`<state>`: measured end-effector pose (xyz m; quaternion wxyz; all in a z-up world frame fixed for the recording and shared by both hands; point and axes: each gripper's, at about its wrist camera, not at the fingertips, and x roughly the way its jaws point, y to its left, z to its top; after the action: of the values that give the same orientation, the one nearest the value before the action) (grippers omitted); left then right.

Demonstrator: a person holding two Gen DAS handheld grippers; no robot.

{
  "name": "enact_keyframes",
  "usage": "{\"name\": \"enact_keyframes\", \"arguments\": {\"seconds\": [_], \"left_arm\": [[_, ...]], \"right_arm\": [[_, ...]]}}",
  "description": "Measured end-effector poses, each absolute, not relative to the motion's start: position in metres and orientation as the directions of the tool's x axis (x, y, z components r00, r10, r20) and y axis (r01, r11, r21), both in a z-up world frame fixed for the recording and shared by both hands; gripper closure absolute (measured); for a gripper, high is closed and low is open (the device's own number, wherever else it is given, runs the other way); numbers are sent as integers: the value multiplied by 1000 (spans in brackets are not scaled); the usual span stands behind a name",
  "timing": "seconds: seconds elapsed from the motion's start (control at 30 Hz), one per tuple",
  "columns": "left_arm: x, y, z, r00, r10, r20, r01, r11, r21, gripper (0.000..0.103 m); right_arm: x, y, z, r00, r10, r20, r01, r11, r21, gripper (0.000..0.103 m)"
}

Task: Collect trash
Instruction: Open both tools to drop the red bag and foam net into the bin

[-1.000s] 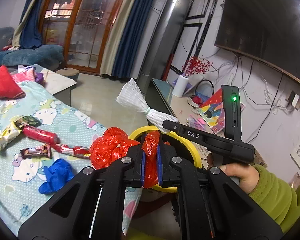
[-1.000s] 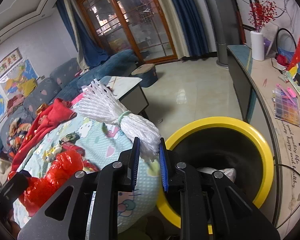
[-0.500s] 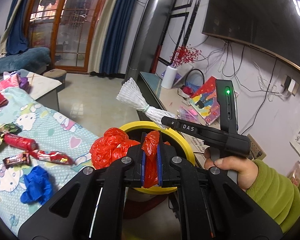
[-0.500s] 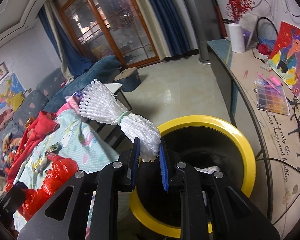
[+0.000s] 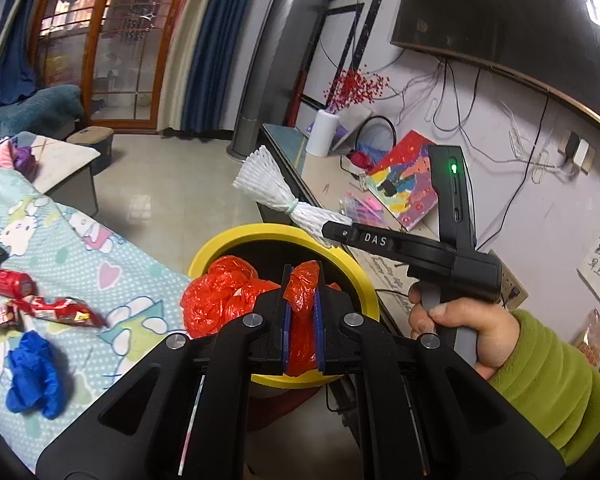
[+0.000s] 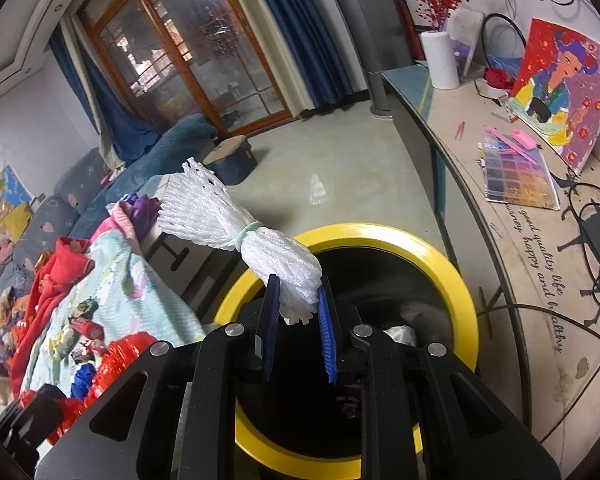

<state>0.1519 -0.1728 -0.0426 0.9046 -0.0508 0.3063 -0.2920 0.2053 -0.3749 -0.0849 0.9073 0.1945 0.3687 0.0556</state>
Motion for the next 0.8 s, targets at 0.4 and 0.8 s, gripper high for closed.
{"name": "enact_keyframes", "arguments": {"seconds": [0.4, 0.8], "left_arm": [[168, -199, -72, 559, -592, -580, 533, 793, -296, 99], [185, -206, -79, 549, -607, -575, 525, 786, -328, 82]], "right_arm": [[209, -395, -110, 672, 208, -711, 102, 925, 367, 85], [210, -410, -125, 645, 184, -742, 170, 912, 374, 81]]}}
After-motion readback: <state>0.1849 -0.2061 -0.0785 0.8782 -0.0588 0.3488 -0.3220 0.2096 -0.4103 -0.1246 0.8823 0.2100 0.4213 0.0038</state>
